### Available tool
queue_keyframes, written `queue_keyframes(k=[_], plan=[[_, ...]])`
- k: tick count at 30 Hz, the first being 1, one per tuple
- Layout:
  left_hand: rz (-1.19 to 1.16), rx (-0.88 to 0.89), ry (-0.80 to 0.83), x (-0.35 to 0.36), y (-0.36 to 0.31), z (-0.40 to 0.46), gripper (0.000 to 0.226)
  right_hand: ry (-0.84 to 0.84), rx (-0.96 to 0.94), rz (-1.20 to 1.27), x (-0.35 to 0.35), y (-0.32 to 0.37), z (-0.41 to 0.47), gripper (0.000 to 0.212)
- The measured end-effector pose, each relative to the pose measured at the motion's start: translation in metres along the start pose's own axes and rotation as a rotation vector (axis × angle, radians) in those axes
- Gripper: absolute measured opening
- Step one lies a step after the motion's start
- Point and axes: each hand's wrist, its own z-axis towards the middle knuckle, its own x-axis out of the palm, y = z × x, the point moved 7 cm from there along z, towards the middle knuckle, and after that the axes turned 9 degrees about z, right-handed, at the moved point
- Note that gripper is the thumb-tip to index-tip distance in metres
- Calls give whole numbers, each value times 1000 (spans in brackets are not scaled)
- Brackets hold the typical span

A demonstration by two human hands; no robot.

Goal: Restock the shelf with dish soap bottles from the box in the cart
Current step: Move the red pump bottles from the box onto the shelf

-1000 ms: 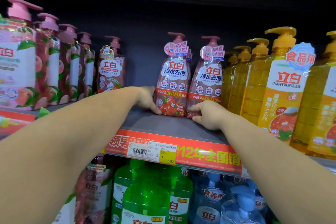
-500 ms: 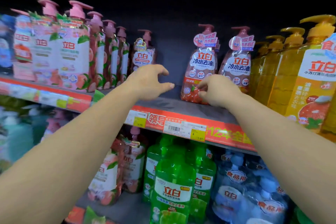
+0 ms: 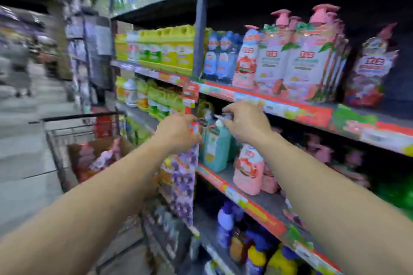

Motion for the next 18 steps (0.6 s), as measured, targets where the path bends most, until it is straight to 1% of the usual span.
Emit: queue_keyframes(k=[2, 4, 6, 9, 13, 18], plan=[[83, -92, 61, 7, 69, -22, 64, 112, -45, 34, 64, 53, 10, 35], [134, -197, 108, 12, 131, -45, 59, 217, -85, 51, 120, 103, 15, 38], [152, -300, 159, 18, 185, -67, 57, 293, -121, 85, 170, 144, 20, 38], [155, -424, 207, 28, 255, -90, 63, 393, -152, 137, 231, 192, 25, 40], [83, -548, 234, 54, 331, -100, 66, 493, -167, 167, 299, 226, 39, 44], [52, -617, 257, 88, 385, -79, 72, 553, -156, 211, 373, 235, 75, 46]])
